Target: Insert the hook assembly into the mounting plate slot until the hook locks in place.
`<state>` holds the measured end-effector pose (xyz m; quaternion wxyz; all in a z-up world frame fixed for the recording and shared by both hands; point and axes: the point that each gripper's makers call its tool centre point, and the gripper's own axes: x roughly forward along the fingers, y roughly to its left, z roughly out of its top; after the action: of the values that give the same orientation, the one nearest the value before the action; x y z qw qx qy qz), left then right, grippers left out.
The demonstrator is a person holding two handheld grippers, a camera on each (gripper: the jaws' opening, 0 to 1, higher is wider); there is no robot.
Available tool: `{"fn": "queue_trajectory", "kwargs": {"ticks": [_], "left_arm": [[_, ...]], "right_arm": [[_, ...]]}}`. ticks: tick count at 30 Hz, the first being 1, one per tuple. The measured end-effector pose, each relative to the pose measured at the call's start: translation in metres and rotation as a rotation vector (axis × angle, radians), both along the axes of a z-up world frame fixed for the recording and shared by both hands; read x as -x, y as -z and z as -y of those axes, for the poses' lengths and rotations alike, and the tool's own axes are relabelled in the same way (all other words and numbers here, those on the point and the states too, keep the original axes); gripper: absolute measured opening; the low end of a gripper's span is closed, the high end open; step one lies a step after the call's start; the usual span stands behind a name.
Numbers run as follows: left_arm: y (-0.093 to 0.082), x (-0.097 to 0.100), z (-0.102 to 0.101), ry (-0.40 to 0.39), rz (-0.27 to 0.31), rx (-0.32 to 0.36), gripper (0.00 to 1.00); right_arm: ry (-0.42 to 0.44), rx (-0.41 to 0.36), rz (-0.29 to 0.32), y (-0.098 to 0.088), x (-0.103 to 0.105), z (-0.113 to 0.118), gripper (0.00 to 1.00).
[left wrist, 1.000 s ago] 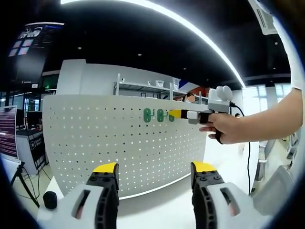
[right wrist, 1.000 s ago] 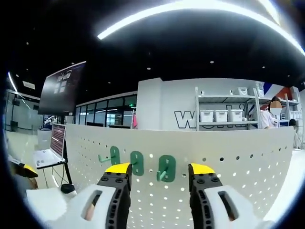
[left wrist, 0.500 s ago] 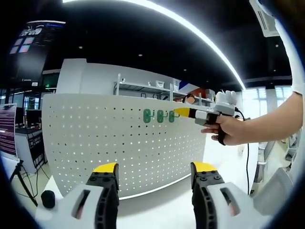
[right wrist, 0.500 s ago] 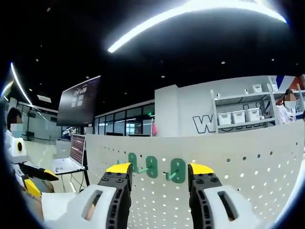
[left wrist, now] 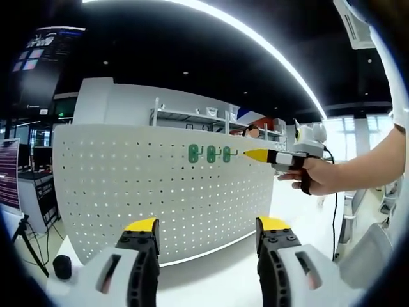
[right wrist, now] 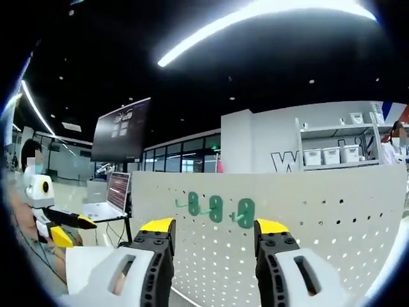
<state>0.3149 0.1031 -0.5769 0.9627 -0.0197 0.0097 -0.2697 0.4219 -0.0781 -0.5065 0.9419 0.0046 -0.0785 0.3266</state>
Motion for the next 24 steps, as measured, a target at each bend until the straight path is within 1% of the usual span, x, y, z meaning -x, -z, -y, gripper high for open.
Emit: {"fn": "queue_trajectory", "kwargs": {"ticks": [1, 3, 4, 5, 7, 8, 15, 18, 24], "left_arm": [[0.000, 0.000, 0.000, 0.002, 0.001, 0.001, 0.63], [0.000, 0.000, 0.001, 0.005, 0.002, -0.003, 0.63], [0.001, 0.000, 0.001, 0.005, 0.001, -0.002, 0.63], [0.001, 0.000, 0.001, 0.007, 0.002, 0.001, 0.63], [0.002, -0.001, 0.001, 0.005, -0.001, 0.004, 0.63], [0.003, -0.001, 0.000, 0.004, -0.004, 0.005, 0.63], [0.007, 0.000, 0.000, 0.009, -0.009, -0.004, 0.64], [0.007, 0.001, 0.000, 0.011, -0.011, -0.001, 0.66], [0.011, 0.001, 0.001, 0.020, -0.018, -0.007, 0.67]], "right_arm": [[-0.004, -0.001, 0.000, 0.001, 0.002, 0.001, 0.49], [-0.027, -0.001, -0.021, 0.007, 0.008, 0.000, 0.49], [-0.031, 0.001, -0.019, 0.008, 0.011, 0.000, 0.49], [-0.052, 0.001, -0.026, 0.011, 0.016, -0.003, 0.49], [-0.054, 0.015, -0.026, 0.014, 0.022, -0.003, 0.50], [-0.066, 0.007, -0.032, 0.016, 0.025, -0.004, 0.50], [-0.074, 0.010, -0.054, 0.029, 0.041, -0.002, 0.53], [-0.080, 0.008, -0.068, 0.035, 0.048, 0.000, 0.53], [-0.076, -0.002, -0.079, 0.042, 0.060, 0.004, 0.54]]}}
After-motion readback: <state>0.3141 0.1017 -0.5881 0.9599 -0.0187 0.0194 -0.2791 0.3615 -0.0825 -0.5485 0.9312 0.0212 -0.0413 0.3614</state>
